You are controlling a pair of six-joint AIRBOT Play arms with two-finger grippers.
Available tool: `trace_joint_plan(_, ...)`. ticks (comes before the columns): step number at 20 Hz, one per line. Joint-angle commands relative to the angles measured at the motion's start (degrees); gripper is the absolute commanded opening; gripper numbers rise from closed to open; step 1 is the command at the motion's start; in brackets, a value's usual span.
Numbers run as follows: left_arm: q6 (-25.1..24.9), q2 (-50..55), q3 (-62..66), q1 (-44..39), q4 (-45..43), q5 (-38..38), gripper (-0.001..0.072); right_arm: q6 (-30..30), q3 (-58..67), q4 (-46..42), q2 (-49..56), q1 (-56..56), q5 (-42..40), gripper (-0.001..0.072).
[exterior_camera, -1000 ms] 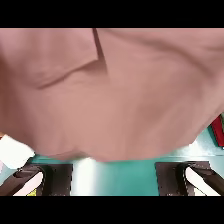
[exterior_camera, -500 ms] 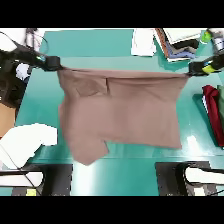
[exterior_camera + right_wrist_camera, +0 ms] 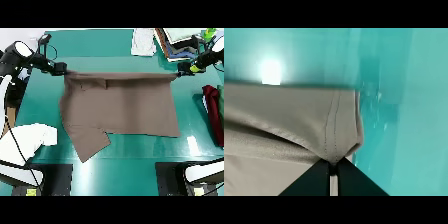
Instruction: Fold the shirts.
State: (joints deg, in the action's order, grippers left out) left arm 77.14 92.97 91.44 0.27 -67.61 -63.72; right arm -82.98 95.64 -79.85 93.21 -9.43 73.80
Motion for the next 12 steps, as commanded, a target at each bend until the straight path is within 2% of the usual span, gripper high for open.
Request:
trace_joint_plan(1, -1.11, 0.35, -4.2, 0.07, 0.24, -2.89, 0.0029, 0.13, -7.41, 0.26, -1.7, -0.15, -2.08, 0.0022)
trace_joint_plan(7, -1.07, 0.35, -12.79, 0.07, 0.72, -1.62, 0.003, 0.09, -16.92, 0.76, -1.77, 1.22, -4.92, 0.0023)
trace_joint_plan(9, 1.09, 0.22, -12.74, 0.07, 0.7, -1.79, 0.0032, 0.09, -17.77, 0.76, -1.77, 2.14, -5.33, 0.0025)
trace_joint_plan(10, 2.54, 0.22, -12.55, 0.09, 0.59, -1.99, 0.0193, 0.09, -17.73, 0.83, -1.79, 2.51, -5.31, 0.0063)
trace_joint_plan(11, 3.74, 0.02, -12.48, 0.09, 0.52, -2.29, 0.048, 0.09, -17.29, 0.83, -1.84, 2.6, -5.14, 0.0288)
trace_joint_plan(12, 4.79, -0.48, -12.48, 0.24, 0.31, -3.04, 0.0525, -0.17, -16.41, 0.83, -1.97, 2.62, -4.61, 0.0407)
